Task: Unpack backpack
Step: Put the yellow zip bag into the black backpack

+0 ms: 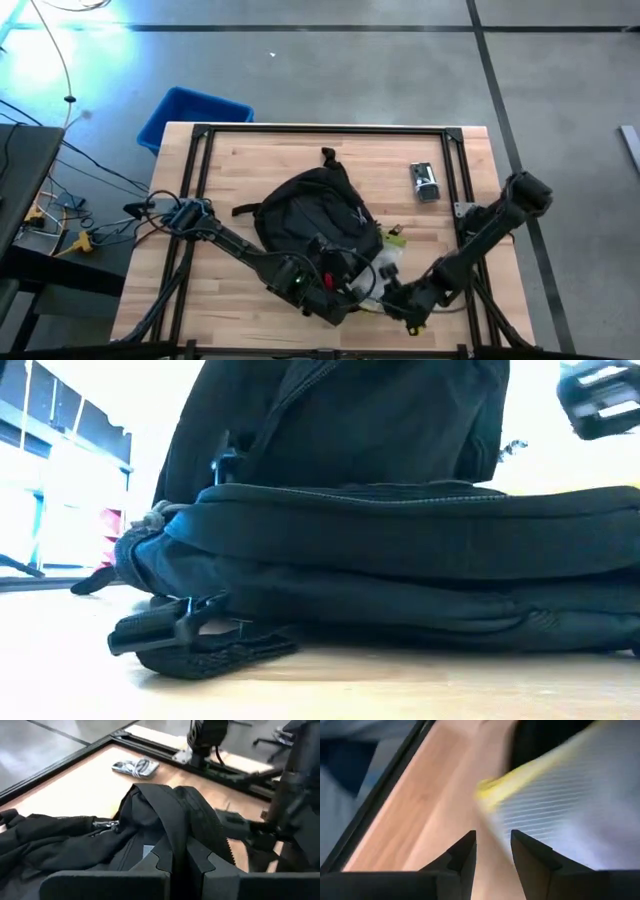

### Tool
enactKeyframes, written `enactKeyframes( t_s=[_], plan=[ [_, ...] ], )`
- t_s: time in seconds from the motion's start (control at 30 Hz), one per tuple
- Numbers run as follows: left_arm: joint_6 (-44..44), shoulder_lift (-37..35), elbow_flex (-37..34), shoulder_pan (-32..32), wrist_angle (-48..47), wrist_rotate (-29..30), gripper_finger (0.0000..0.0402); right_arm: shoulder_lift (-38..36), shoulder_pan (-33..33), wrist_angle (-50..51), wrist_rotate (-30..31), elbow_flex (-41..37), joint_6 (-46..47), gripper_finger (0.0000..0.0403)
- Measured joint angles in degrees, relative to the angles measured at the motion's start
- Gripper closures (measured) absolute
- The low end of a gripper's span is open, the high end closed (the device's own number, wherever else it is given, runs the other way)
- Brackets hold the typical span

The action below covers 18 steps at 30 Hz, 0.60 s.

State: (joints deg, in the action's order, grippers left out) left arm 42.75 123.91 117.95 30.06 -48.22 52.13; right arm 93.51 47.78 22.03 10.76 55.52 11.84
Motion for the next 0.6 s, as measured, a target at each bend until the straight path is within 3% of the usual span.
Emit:
enactKeyframes(
  t_s=[0.07,0.13,0.33,0.5,0.6],
  plan=[
    [-0.9,-0.1,-0.2,0.3,-2.0,-0.2,0.0401,2.3,1.1,-0.9,-5.1,-0.1,-5.2,0.0277],
    [0.2,-0.1,-0.2,0.3,-3.0,-0.4,0.0401,4.0,1.6,-2.8,-5.5,0.0,-10.0,0.0263],
    [0.5,-0.1,-0.1,0.4,-2.4,0.0,0.0401,5.4,1.6,-5.3,6.7,0.0,-14.8,0.0213],
    [0.2,-0.1,-0.1,0.9,-2.4,0.2,0.0401,5.2,3.4,-5.5,10.5,0.0,-19.4,0.0190],
    [0.0,-0.1,-0.1,0.9,-2.4,0.3,0.0401,5.4,5.2,-6.4,19.4,0.0,-20.6,0.0188]
  ],
)
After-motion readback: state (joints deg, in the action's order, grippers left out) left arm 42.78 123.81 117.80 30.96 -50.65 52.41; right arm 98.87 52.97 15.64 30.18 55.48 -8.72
